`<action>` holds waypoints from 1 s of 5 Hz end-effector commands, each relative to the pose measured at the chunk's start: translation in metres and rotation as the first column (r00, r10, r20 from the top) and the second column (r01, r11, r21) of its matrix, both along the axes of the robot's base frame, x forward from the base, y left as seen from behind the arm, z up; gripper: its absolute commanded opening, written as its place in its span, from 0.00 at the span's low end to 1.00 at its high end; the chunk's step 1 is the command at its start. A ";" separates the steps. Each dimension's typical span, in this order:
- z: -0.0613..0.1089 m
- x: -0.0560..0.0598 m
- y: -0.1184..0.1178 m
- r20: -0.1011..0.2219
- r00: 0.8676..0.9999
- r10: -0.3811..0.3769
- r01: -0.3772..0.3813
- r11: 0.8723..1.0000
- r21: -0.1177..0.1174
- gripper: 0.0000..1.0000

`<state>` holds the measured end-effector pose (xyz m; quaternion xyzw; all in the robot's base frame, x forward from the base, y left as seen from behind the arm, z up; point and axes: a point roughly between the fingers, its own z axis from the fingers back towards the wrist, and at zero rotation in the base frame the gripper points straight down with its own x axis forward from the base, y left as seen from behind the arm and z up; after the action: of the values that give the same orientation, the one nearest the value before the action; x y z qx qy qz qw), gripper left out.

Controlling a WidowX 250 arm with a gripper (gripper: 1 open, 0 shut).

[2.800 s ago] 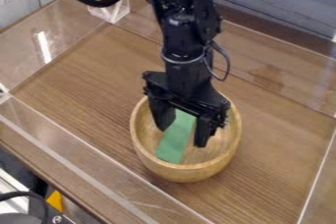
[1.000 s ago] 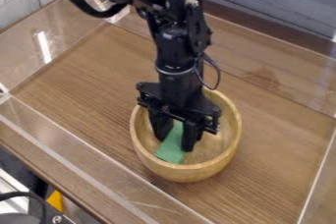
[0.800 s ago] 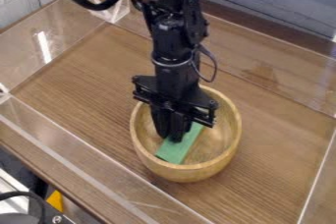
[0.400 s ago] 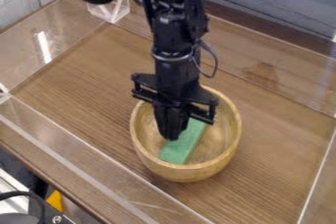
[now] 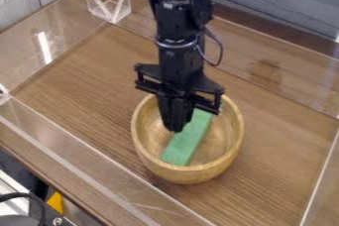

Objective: Remove the green block from inside the brown bowl and put it on the table

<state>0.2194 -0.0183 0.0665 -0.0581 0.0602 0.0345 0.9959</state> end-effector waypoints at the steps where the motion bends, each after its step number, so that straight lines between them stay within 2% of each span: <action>1: 0.016 0.010 -0.001 0.066 0.998 -0.002 0.002 1.000 -0.004 0.00; 5: 0.016 0.010 -0.005 0.067 0.998 -0.021 0.021 1.000 -0.003 0.00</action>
<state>0.2205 -0.0215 0.0688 -0.0596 0.0613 0.0270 0.9960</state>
